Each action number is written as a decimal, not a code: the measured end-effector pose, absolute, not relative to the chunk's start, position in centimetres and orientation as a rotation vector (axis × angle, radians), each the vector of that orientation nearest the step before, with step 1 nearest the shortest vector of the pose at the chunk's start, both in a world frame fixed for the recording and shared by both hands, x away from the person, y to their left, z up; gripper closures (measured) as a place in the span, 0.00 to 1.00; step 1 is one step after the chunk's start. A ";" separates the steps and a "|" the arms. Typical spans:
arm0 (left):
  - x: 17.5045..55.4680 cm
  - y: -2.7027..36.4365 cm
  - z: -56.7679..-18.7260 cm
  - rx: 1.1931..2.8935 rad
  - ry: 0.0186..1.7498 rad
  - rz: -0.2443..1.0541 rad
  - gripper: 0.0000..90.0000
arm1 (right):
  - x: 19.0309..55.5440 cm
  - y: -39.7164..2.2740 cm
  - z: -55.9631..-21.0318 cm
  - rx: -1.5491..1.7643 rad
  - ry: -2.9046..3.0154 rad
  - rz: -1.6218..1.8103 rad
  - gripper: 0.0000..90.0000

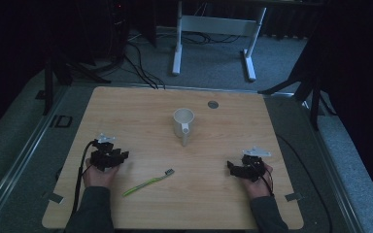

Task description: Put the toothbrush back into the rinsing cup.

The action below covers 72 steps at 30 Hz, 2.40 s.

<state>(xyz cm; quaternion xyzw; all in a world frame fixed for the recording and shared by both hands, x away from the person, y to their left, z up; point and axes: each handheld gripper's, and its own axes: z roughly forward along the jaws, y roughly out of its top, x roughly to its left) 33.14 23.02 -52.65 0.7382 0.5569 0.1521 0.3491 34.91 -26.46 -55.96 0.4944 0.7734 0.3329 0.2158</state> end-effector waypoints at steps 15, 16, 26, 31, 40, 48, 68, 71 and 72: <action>32.2 22.1 -49.0 1.960 1.280 0.372 0.67 | 34.9 -26.5 -56.0 1.369 2.144 0.923 0.23; 32.2 22.0 -48.8 1.968 1.273 0.371 0.67 | 34.9 -26.4 -56.0 1.371 2.143 0.924 0.23; 32.5 21.0 -47.1 2.038 1.201 0.394 0.66 | 34.9 -26.4 -55.9 1.375 2.141 0.922 0.23; 32.4 20.7 -46.4 2.063 1.166 0.400 0.66 | 34.9 -26.4 -56.0 1.376 2.140 0.923 0.23; 32.3 20.2 -45.3 2.121 1.129 0.399 0.65 | 34.9 -26.4 -56.0 1.375 2.140 0.924 0.23; 32.6 19.2 -44.1 2.189 1.081 0.405 0.64 | 35.0 -26.4 -56.0 1.373 2.142 0.925 0.23; 33.0 16.8 -44.0 2.333 1.000 0.334 0.64 | 35.1 -26.3 -56.0 1.370 2.144 0.928 0.23; 33.0 16.4 -44.1 2.354 0.991 0.325 0.64 | 35.1 -26.3 -56.0 1.370 2.144 0.927 0.23; 33.0 16.3 -44.2 2.357 0.990 0.322 0.64 | 35.1 -26.3 -56.0 1.371 2.144 0.927 0.23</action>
